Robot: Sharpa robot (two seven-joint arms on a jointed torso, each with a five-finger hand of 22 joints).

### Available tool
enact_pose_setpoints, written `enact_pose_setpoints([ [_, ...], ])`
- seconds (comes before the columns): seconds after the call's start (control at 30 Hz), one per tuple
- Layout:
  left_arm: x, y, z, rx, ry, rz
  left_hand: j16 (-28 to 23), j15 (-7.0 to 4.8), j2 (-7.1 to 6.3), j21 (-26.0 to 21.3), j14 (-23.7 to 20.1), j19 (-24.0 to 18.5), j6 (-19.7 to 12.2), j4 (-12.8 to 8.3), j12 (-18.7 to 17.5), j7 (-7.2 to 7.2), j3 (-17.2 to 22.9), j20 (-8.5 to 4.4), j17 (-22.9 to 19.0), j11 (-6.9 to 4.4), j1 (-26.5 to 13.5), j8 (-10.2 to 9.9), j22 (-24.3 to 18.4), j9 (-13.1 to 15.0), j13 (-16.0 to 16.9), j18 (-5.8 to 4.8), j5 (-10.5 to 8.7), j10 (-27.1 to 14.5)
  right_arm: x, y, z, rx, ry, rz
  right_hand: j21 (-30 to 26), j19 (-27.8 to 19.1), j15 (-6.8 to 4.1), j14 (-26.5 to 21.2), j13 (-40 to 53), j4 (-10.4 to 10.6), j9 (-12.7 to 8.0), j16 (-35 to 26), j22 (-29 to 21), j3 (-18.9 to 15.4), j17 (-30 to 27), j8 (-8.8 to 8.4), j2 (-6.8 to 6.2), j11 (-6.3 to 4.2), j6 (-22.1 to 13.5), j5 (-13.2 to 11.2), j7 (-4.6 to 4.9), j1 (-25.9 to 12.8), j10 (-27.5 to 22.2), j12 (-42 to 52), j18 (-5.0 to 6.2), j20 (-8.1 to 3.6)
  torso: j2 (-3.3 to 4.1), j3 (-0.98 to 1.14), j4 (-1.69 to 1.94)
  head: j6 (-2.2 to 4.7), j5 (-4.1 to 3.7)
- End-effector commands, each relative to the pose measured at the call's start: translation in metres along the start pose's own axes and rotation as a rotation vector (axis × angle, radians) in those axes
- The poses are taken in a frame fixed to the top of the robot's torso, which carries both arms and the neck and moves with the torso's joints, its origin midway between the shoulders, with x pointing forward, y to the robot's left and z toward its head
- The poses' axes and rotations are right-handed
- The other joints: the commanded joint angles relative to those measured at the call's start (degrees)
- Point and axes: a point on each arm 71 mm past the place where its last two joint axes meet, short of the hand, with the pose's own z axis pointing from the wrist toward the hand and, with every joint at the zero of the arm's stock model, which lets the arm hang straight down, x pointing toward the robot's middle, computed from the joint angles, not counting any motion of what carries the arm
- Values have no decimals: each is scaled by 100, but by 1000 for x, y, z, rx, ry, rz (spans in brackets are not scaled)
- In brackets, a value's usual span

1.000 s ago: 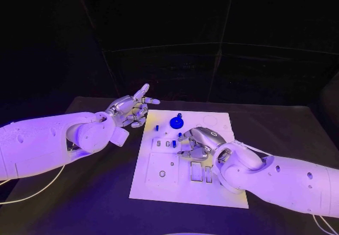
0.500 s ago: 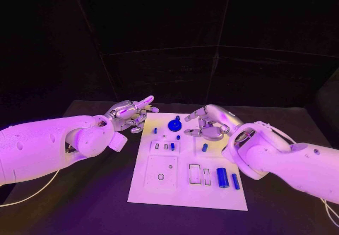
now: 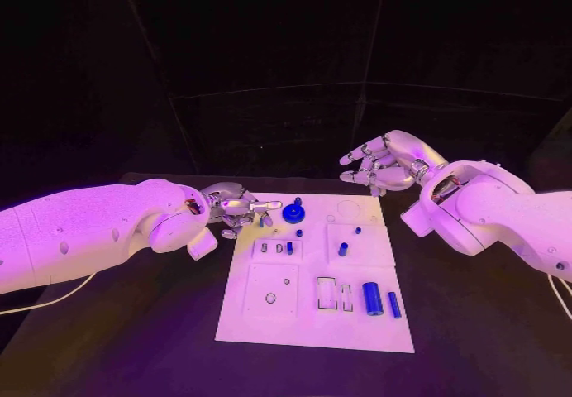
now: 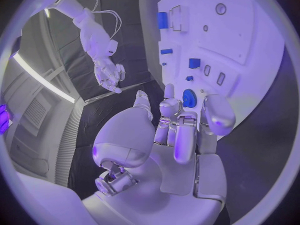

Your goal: Assemble the parts on the task board

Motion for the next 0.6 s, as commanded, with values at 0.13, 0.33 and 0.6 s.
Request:
enact_pose_setpoints([
  [0.13, 7, -3, 11, -201, 75, 264, 17, -11, 95, 120, 595, 107, -301, -268, -91, 61, 266, 8, 1509, 31, 503, 101, 170, 69, -135, -86, 21, -47, -11, -12, 5, 23, 38, 99, -1111, -660, 35, -159, -810, -56, -20, -754, -1130, 254, -289, 42, -41, 14, 93, -44, 28, 129, -85, -861, 208, 29, -73, 17, -1, -24, 5],
  [0.33, 14, -15, 26, -273, 58, 385, 17, -21, 18, 337, 595, 262, -306, -1, 73, 36, 108, 9, 1509, 20, 113, 260, 473, 128, 115, -146, 4, 146, -15, -18, 9, 36, 36, 98, -1659, -690, 77, -221, -1614, -26, -31, -1660, -1496, 516, -605, 28, -150, 35, 228, -73, 40, 96, 132, -1684, 201, 78, -93, 28, -6, -33, 34],
  [0.6, 28, -34, 44, -301, 14, 495, 17, -85, -95, 440, 595, 335, -250, 318, 205, -45, -187, -55, 1509, -59, -134, 516, 621, 254, 321, -174, -38, 297, -15, -20, 11, 48, 45, 38, -1900, -654, 117, -143, -1907, 28, -39, -1986, -1660, 532, -663, -32, -280, 63, 192, -28, 63, 0, 199, -1936, 190, 116, -94, 31, 9, -36, 65],
])
